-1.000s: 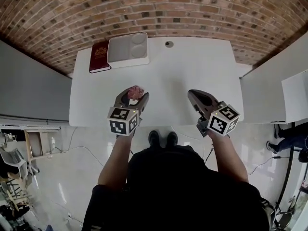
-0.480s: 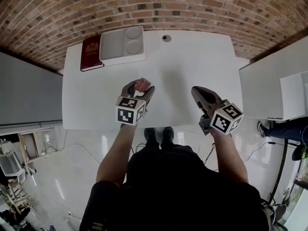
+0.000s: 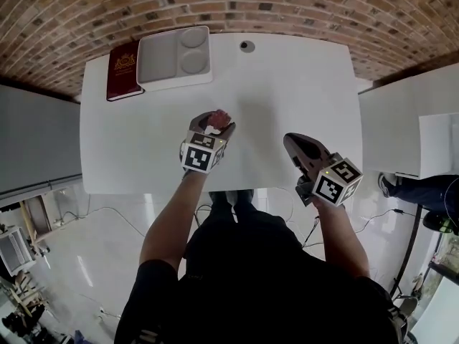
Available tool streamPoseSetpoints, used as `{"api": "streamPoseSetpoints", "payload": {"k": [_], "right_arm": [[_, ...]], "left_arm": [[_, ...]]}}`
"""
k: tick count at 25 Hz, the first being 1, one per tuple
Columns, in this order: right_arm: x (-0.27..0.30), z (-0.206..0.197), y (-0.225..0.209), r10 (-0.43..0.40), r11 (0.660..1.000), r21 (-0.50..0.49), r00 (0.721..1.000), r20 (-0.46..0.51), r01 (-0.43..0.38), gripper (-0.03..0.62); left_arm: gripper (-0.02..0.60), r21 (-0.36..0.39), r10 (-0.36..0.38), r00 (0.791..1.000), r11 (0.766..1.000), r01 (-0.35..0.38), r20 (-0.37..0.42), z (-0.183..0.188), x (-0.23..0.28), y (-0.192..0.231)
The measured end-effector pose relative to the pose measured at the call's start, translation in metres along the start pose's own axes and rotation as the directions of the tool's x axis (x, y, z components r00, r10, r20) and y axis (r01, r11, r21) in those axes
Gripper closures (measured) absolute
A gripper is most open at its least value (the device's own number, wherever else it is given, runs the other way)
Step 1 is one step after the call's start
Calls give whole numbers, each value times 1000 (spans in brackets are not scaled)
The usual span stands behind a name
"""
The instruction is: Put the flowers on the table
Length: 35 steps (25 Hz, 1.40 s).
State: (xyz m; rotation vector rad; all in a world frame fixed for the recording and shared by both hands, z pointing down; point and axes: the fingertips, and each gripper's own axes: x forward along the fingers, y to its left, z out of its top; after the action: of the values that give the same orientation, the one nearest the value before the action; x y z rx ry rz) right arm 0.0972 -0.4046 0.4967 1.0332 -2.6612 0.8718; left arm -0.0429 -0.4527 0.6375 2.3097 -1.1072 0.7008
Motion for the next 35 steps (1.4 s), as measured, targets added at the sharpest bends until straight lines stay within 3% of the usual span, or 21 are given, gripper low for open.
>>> {"api": "streamPoseSetpoints", "payload": {"k": [14,24,35], "right_arm": [[13,-22,-9,5,999,49,1000,-24,-4,585],[2,-31,-4,-28,997,71,1000,-1,28,585],[-9,-38,11,-32,997,66,999,18,31,585]], "left_arm": [[311,15,2,994,1000,-1,-106,-41,45,9],[310,94,21,985,996,-5,-170,-64,49,14],[304,123,1,987,992,19,-160,-67,39,1]]}}
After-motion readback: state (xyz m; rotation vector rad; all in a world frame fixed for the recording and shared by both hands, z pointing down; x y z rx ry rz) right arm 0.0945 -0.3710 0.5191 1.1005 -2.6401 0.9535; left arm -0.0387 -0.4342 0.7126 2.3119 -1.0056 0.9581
